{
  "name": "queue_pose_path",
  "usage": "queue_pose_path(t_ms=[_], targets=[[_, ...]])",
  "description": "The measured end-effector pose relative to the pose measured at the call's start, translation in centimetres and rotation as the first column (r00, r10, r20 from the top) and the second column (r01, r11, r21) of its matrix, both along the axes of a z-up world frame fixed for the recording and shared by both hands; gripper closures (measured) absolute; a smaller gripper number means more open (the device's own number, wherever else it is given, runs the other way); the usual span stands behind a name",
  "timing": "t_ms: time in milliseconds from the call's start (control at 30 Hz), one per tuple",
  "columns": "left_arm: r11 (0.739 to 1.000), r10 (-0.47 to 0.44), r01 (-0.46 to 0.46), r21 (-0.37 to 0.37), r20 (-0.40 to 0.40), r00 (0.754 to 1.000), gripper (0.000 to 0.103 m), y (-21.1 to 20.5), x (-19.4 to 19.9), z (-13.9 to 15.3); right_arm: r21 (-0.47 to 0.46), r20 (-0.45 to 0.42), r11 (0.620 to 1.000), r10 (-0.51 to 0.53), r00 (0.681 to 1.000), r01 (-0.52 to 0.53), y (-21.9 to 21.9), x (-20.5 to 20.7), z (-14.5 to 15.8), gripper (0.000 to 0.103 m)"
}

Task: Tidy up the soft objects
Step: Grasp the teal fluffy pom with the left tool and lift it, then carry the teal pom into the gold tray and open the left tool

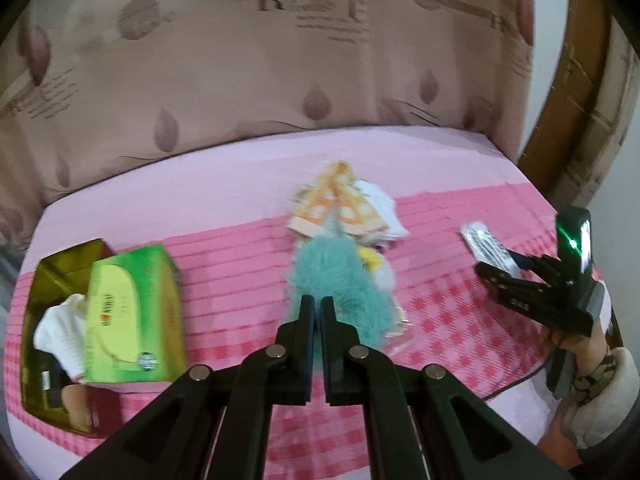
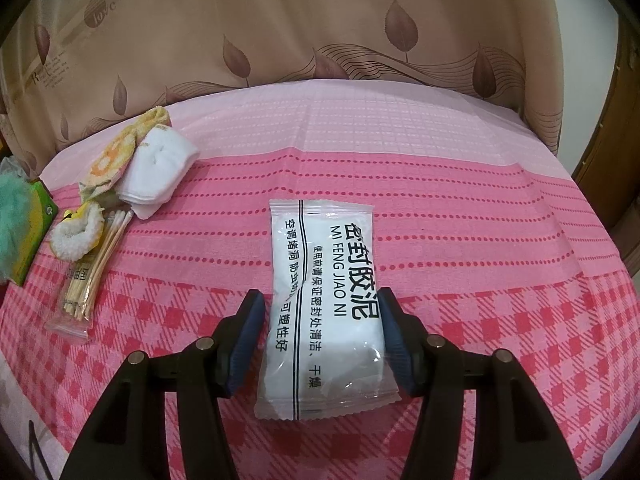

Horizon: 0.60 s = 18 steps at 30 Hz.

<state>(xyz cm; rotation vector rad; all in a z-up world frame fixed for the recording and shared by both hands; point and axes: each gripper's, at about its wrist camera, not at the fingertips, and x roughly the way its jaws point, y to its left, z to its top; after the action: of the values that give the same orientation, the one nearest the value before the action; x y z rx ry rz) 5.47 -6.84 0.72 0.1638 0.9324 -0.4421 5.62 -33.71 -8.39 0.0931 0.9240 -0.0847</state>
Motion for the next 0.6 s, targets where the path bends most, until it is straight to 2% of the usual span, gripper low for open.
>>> queue_pose_path(t_ms=[300, 600], targets=[[0.991, 0.135, -0.136, 0.017, 0.07, 0.988, 0.1, 5.5, 1.6, 2.3, 0.0, 0.0, 1.0, -0.001, 1.0, 0.001, 0.0, 0.0, 0.0, 0.048], [0.955, 0.286, -0.293, 0.048, 0.113, 0.952, 0.1, 12.6, 3.1, 3.3, -0.003, -0.001, 1.0, 0.0, 1.0, 0.0, 0.1, 0.1, -0.1, 0.048]])
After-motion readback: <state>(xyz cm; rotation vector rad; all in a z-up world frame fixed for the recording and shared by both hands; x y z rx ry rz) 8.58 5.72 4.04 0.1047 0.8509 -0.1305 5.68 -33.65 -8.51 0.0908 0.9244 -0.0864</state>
